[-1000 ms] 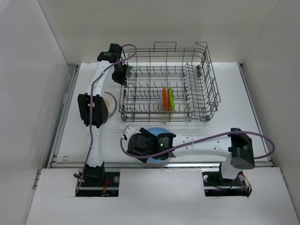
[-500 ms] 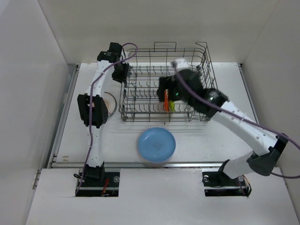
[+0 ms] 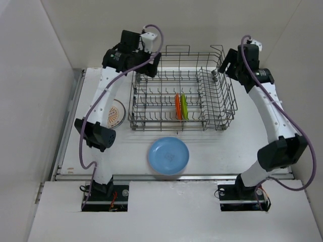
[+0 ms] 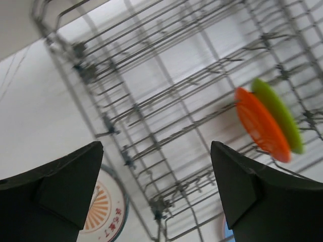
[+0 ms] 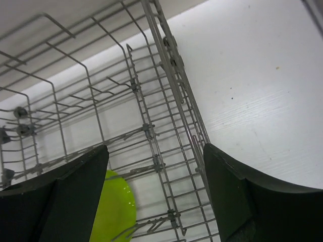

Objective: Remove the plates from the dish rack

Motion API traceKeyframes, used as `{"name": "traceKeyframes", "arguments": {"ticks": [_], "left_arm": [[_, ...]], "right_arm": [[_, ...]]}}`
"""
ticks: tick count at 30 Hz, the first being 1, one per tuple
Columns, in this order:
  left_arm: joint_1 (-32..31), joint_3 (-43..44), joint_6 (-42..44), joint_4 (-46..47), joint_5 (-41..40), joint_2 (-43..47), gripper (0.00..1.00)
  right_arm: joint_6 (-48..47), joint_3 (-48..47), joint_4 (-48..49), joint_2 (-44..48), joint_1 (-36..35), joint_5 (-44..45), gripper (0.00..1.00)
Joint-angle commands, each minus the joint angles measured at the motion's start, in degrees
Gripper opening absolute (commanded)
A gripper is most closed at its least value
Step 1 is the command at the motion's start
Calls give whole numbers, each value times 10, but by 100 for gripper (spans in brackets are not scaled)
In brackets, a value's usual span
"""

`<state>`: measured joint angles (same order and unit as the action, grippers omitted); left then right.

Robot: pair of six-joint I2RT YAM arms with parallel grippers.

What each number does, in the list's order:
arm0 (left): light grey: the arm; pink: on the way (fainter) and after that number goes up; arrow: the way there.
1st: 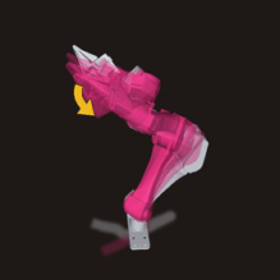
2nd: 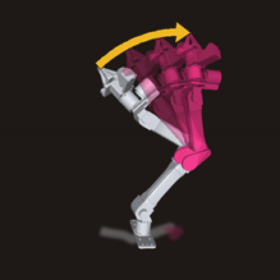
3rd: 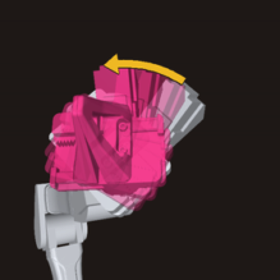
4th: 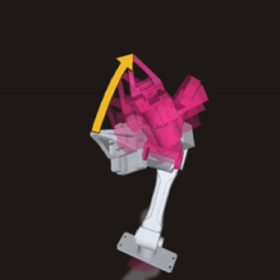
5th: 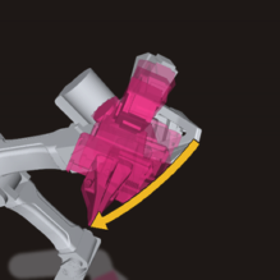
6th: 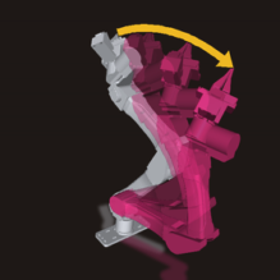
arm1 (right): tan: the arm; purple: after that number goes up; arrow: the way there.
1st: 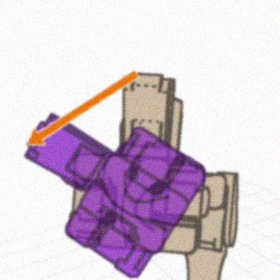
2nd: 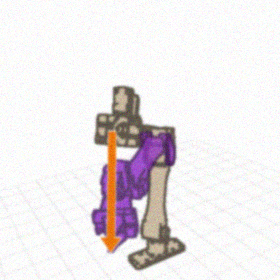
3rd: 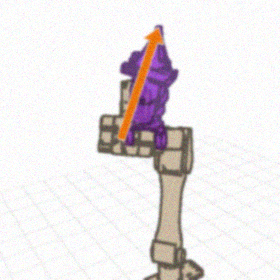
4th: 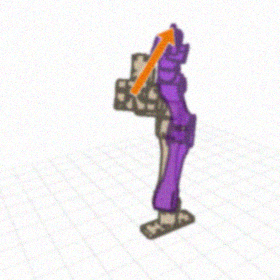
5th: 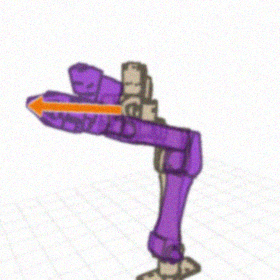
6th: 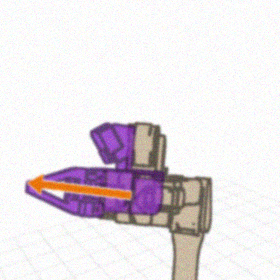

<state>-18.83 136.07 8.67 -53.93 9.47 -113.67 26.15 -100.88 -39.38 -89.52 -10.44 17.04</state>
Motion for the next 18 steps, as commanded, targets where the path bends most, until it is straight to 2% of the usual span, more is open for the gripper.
{"name": "traceKeyframes", "arguments": {"ticks": [1, 4, 9, 13, 16, 18], "left_arm": [[-59, 27, 21, -30, 25, -16, 86], [-96, 46, 21, -61, 25, -60, 86], [-108, 46, -4, -71, 41, -112, 71], [-108, 46, -17, -72, 102, -130, 69], [-113, 46, -31, -61, 108, -137, 67], [-113, 46, -37, -61, 116, -143, 67]], "right_arm": [[-4, -5, 26, -39, 10, -38, 81], [-9, -5, 34, -68, 26, -35, 74], [-29, 2, 54, -93, 31, -35, 63], [-34, 32, 69, -99, 31, -48, 56], [-34, 50, 83, -99, 31, -43, 53], [-34, 65, 83, -99, 31, -43, 45]]}}
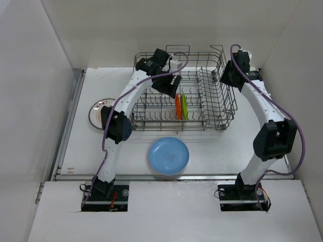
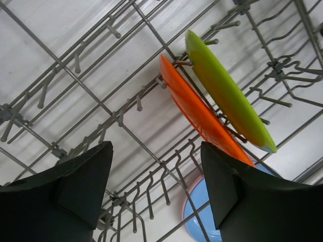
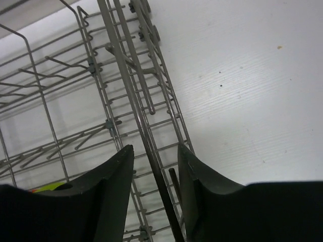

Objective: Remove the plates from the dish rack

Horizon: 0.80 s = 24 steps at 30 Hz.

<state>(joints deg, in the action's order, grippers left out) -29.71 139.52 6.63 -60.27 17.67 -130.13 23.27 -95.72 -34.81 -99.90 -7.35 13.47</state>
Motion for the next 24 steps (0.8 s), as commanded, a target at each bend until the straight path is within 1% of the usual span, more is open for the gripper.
{"name": "traceKeyframes", "arguments": {"ticks": [1, 2, 5, 6, 7, 11, 13, 17, 19, 24], "left_arm": [[-4, 12, -22, 2, 34, 22, 67], [-4, 12, -22, 2, 39, 22, 67], [-4, 12, -35, 8, 39, 22, 67], [-4, 12, -35, 8, 39, 29, 67], [-4, 12, -35, 8, 39, 35, 67], [-4, 6, -40, 14, 34, 57, 67], [-4, 6, -40, 14, 26, 62, 67], [-4, 6, -26, -1, -30, 62, 62], [-4, 0, -26, -6, -42, 62, 61], [-17, 0, -26, 0, -64, 73, 63]], "right_arm": [[-5, 13, 42, 5, 1, -7, 45], [-5, 19, 42, 5, 1, -7, 36], [-10, 32, 47, 0, 1, -7, 16], [-10, 32, 47, 0, 1, -7, 4], [-10, 39, 47, 0, -5, -7, 0], [-21, 55, 61, 7, -27, 6, 0], [-26, 55, 66, 12, -28, 6, 0], [-42, 55, 71, 12, -28, 16, 0], [-59, 55, 71, 12, -28, 16, 0], [-67, 55, 83, 17, -28, -1, 0]]}}
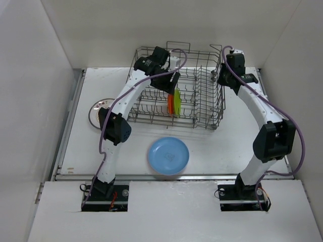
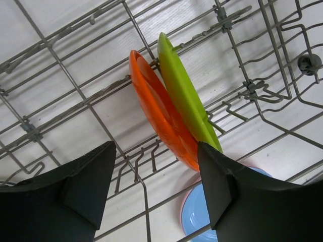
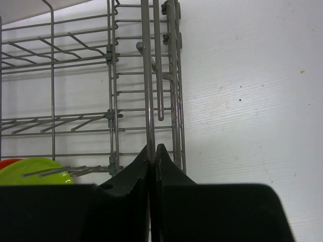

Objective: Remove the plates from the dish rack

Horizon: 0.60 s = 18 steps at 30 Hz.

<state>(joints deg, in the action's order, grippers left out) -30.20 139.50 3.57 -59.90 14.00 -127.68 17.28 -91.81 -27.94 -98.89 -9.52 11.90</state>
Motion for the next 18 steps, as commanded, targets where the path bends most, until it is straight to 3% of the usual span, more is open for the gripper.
{"name": "traceKeyframes", "arguments": {"ticks": [1, 4, 18], "left_arm": [[-21, 0, 10, -4, -36, 48, 63], [-26, 0, 17, -4, -61, 48, 63], [-26, 0, 12, -27, -79, 13, 38]], "right_arm": [[-7, 15, 14, 13, -6, 15, 0], [-12, 21, 14, 20, -6, 15, 0], [-12, 31, 19, 38, -6, 3, 0]]}}
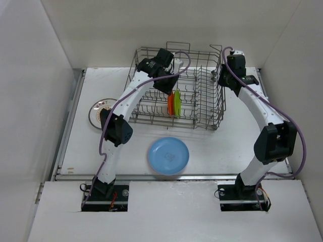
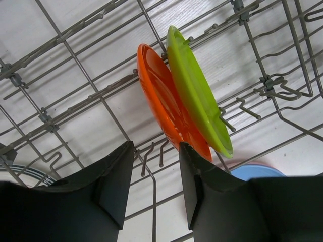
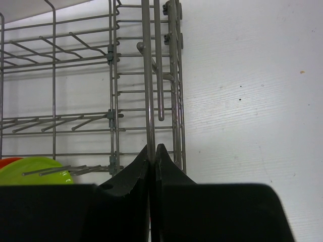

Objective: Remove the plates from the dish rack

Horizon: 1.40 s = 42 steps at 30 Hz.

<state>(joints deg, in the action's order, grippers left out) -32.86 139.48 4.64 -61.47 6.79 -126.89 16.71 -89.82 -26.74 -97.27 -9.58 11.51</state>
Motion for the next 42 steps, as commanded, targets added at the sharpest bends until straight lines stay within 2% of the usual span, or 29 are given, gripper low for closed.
{"name": "traceKeyframes", "arguments": {"ticks": [1, 8, 14, 19, 26, 28, 30, 32, 42], "left_arm": [[1, 0, 1, -11, -1, 5, 38], [1, 0, -10, -19, 43, -10, 40], [1, 0, -17, 1, 3, -4, 41], [1, 0, -12, -22, 0, -28, 35], [-4, -21, -17, -27, 34, -54, 33], [-4, -21, -17, -27, 39, -59, 28], [-4, -21, -23, -27, 39, -59, 10], [-4, -21, -23, -27, 34, -45, 0], [-4, 3, -28, 43, -57, 75, 0]], "right_arm": [[-6, 11, 7, 22, -5, 7, 0], [-6, 17, 13, 22, -5, 7, 0], [-6, 22, 13, 27, -5, 7, 0], [-6, 22, 13, 27, -5, 7, 0], [-6, 22, 13, 27, -5, 2, 0], [-6, 22, 13, 27, -5, 2, 0], [-6, 22, 13, 27, -5, 2, 0], [-6, 22, 13, 27, -5, 2, 0], [-6, 22, 13, 27, -11, 20, 0]]}}
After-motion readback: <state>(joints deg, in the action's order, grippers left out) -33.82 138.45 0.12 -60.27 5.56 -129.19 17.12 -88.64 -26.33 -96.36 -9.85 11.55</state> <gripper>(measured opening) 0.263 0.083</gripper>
